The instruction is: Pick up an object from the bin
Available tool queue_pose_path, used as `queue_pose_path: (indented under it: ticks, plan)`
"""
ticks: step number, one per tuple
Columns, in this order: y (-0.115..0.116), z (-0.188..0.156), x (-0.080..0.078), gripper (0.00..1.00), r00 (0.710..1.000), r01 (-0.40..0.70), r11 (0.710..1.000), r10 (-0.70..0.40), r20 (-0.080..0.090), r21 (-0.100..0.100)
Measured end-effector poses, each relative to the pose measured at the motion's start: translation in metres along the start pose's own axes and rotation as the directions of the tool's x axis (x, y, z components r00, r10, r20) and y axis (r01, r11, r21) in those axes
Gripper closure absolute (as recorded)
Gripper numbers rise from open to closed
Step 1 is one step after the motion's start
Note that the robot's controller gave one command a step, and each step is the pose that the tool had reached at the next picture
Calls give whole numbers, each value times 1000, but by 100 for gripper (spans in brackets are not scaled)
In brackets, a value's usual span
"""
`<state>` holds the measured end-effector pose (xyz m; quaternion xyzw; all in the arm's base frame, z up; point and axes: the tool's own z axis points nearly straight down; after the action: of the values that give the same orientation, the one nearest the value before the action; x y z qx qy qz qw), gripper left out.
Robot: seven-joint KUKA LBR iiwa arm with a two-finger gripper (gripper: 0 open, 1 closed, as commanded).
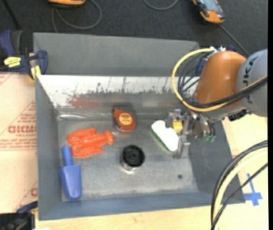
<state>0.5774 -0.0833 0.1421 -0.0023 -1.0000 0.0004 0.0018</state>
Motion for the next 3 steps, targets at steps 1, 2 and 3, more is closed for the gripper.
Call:
queue_pose_path:
  ticks: [1, 2, 3]
  plan:
    - [0, -5, -2, 0, 1000, 2, 1000, -2, 8, 1]
    - [8, -2, -11, 0, 1000, 22, 1000, -22, 10, 1]
    - [25, 16, -23, 0, 998, -64, 998, 64, 11, -1]
